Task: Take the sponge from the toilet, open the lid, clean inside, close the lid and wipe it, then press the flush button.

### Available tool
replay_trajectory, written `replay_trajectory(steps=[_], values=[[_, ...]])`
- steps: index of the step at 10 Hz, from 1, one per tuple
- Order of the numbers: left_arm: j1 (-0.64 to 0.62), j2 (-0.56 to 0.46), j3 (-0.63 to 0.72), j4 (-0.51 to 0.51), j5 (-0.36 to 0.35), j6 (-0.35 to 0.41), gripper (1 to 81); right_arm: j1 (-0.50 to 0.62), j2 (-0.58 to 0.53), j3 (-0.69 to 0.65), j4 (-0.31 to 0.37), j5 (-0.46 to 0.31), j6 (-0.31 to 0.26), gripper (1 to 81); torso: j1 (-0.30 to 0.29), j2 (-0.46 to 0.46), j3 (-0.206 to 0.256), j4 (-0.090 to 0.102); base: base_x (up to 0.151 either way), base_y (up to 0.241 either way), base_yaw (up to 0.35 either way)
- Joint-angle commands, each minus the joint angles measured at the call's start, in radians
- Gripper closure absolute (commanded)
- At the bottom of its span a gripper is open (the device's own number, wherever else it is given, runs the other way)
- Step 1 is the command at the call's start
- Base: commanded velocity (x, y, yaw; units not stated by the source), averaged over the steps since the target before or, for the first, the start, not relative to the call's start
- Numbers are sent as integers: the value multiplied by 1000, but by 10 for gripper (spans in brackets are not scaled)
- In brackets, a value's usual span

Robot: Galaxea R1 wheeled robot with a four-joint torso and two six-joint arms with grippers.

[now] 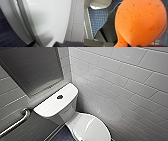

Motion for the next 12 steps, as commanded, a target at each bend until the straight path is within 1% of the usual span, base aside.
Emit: replay_trajectory(steps=[1,3,4,5,7,11,12], values=[[-94,0,-29,0,13,18,10,-11,-35,7,-25,-48,3,811,0,0,0,0,0,0,0],[-95,-28,40,26,-18,18,10,-9,-35,5,-25,-48,2,811,0,0,0,0,0,0,0],[-100,-56,96,28,-38,18,10,-9,-35,5,-25,-48,2,811,0,0,0,0,0,0,0],[-107,-83,148,28,-48,14,10,-9,-34,7,-25,-48,3,811,0,0,0,0,0,0,0],[-117,-115,208,28,-64,4,10,-9,-32,9,-25,-48,3,811,0,0,0,0,0,0,0],[-120,-99,184,34,-55,-2,10,-8,-34,7,-25,-48,3,811,0,0,0,0,0,0,0],[-118,-74,153,54,-45,-2,10,-8,-32,7,-25,-48,2,811,0,0,-1,0,0,0,0]])
